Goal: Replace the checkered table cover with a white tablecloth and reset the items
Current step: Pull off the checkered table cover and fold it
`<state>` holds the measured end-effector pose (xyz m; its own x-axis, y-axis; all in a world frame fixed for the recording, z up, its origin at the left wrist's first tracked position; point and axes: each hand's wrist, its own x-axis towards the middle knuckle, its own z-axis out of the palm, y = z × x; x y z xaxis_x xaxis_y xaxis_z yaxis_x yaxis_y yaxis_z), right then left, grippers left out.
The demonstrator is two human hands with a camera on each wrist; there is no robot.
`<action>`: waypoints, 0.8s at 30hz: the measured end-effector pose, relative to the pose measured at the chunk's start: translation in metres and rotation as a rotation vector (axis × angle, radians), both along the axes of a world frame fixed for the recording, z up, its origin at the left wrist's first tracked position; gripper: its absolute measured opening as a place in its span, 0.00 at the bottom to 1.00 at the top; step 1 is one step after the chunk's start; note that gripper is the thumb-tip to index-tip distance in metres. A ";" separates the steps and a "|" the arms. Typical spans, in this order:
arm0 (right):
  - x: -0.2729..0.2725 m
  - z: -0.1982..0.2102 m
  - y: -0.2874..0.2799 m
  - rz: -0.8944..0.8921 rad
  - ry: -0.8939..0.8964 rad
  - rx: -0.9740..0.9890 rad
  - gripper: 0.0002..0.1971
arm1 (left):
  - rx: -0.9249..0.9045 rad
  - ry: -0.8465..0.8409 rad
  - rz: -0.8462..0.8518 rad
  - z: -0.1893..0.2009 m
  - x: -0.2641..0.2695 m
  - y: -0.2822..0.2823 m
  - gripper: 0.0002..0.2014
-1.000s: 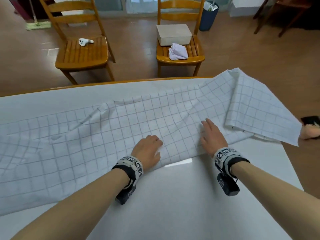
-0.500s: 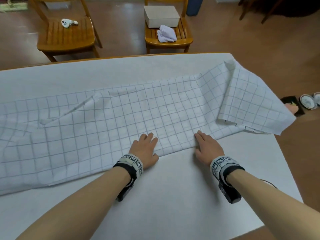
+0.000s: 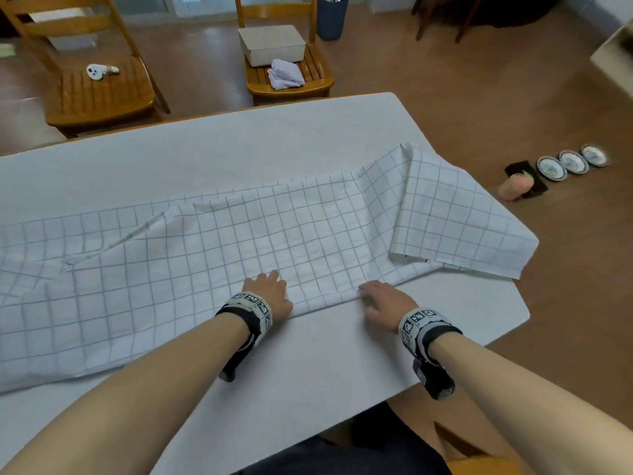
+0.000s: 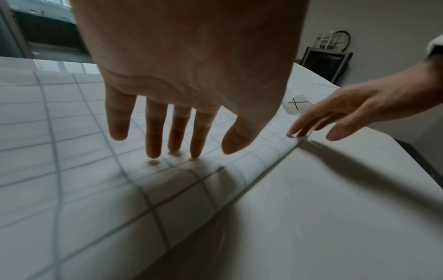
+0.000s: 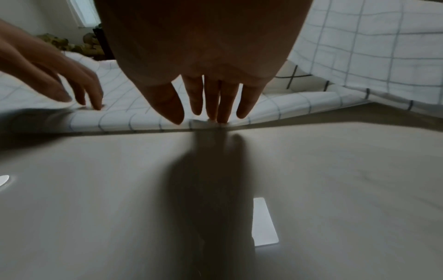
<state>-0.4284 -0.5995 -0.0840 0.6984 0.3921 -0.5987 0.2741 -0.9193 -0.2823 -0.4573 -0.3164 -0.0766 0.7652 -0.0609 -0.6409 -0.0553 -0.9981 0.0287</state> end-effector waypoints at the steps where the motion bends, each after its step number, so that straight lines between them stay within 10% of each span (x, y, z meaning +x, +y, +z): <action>1: 0.005 0.003 -0.011 -0.016 0.000 0.030 0.30 | 0.015 0.022 0.010 0.003 0.005 -0.005 0.21; 24: 0.118 0.019 -0.314 -0.217 -0.165 0.182 0.22 | -0.408 -0.114 0.682 0.049 0.144 -0.264 0.38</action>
